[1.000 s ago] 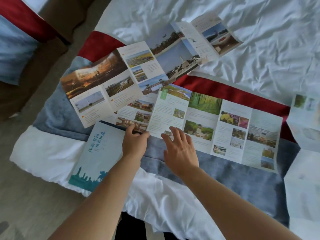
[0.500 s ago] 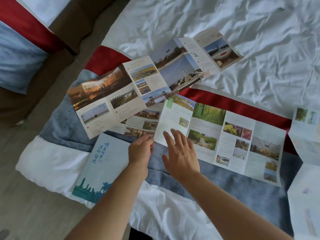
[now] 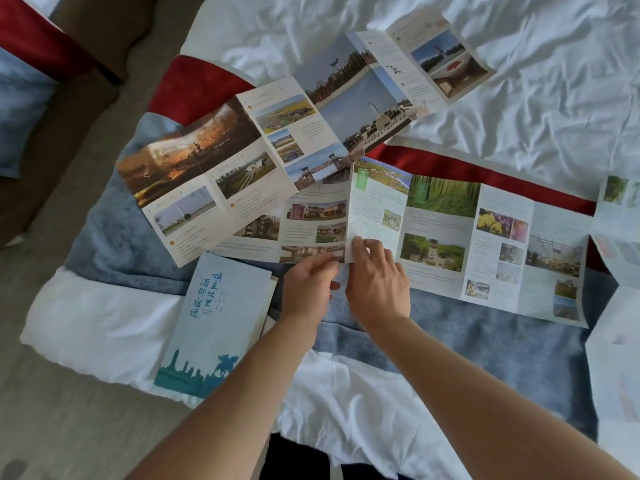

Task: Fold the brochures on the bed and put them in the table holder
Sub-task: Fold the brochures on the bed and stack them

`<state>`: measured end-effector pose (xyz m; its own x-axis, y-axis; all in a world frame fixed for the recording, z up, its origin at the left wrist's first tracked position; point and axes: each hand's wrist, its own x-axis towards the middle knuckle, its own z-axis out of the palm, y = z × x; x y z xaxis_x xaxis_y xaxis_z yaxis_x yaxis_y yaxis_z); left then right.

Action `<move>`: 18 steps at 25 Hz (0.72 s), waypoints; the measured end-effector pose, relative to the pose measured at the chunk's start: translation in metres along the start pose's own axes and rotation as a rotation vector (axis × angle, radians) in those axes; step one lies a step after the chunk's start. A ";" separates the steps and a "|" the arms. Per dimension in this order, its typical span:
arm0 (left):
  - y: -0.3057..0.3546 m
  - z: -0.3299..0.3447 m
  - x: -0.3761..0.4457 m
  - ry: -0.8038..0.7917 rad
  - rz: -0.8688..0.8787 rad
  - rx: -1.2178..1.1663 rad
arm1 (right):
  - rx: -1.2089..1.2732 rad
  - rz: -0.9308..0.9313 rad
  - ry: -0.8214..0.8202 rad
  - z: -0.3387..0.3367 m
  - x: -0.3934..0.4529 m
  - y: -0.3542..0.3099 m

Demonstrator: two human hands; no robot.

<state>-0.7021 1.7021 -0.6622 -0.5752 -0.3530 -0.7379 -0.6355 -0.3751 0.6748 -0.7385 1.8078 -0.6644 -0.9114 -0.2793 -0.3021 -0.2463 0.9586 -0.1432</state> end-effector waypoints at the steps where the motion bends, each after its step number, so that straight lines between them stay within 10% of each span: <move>1: 0.001 -0.003 0.002 0.029 0.028 0.056 | 0.012 0.009 0.009 0.000 0.000 0.001; 10: -0.001 -0.030 0.022 0.544 0.024 0.207 | 0.156 0.087 0.126 -0.010 -0.018 0.035; 18: -0.007 -0.030 0.023 0.435 0.014 0.363 | 0.293 0.116 0.204 -0.016 -0.032 0.068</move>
<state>-0.6960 1.6711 -0.6837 -0.3687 -0.7053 -0.6055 -0.8100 -0.0758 0.5815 -0.7314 1.8832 -0.6496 -0.9819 -0.1250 -0.1426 -0.0600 0.9182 -0.3916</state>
